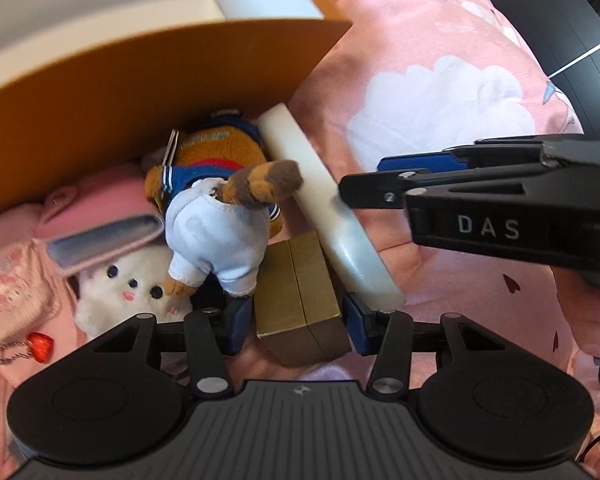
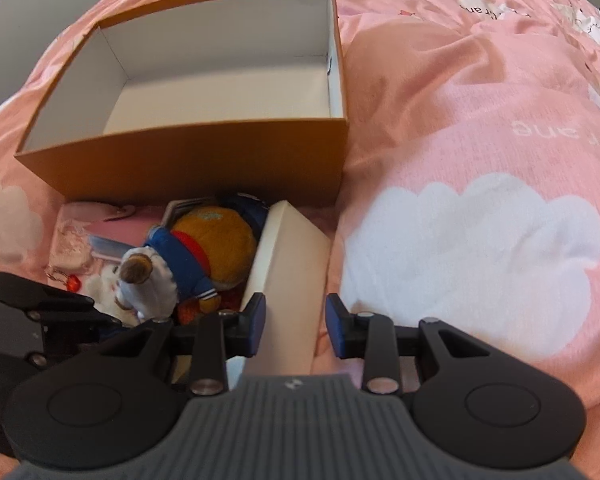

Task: Organize objects
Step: 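Close the left gripper on the gold box while the right gripper grasps the white tube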

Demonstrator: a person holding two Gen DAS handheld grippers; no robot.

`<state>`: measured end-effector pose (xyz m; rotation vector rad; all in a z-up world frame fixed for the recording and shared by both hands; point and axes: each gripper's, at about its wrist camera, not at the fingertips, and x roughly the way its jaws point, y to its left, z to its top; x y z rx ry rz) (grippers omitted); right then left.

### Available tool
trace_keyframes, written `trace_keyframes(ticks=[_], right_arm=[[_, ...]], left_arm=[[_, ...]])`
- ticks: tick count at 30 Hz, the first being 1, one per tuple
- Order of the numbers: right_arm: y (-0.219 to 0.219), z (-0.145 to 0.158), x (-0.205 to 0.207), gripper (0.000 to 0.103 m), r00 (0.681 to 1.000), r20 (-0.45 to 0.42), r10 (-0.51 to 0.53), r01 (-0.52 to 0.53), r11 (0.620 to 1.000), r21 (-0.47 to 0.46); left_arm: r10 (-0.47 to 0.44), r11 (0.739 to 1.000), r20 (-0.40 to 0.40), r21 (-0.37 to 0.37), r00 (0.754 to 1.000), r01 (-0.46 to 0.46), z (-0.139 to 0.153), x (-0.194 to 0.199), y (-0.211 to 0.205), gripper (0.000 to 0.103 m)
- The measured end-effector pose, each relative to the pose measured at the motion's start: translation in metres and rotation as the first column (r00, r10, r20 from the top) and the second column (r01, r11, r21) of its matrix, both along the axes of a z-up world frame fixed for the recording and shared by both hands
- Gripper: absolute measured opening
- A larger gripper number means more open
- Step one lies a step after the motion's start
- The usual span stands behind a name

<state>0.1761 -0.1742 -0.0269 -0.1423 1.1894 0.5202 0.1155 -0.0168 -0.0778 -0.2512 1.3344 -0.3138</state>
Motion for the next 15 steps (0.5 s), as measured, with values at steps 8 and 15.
trace_keyframes(ticks=[8, 15], right_arm=[[0.019, -0.018, 0.01, 0.036, 0.997, -0.068, 0.021, -0.023, 0.999, -0.03], [0.032, -0.035, 0.017, 0.039, 0.996, -0.083, 0.035, -0.042, 0.996, -0.084]], left_arm=[[-0.027, 1.0, 0.033, 0.007, 0.999, 0.027, 0.005, -0.003, -0.003, 0.055], [-0.047, 0.998, 0.063, 0.034, 0.997, 0.045, 0.008, -0.002, -0.012, 0.055]])
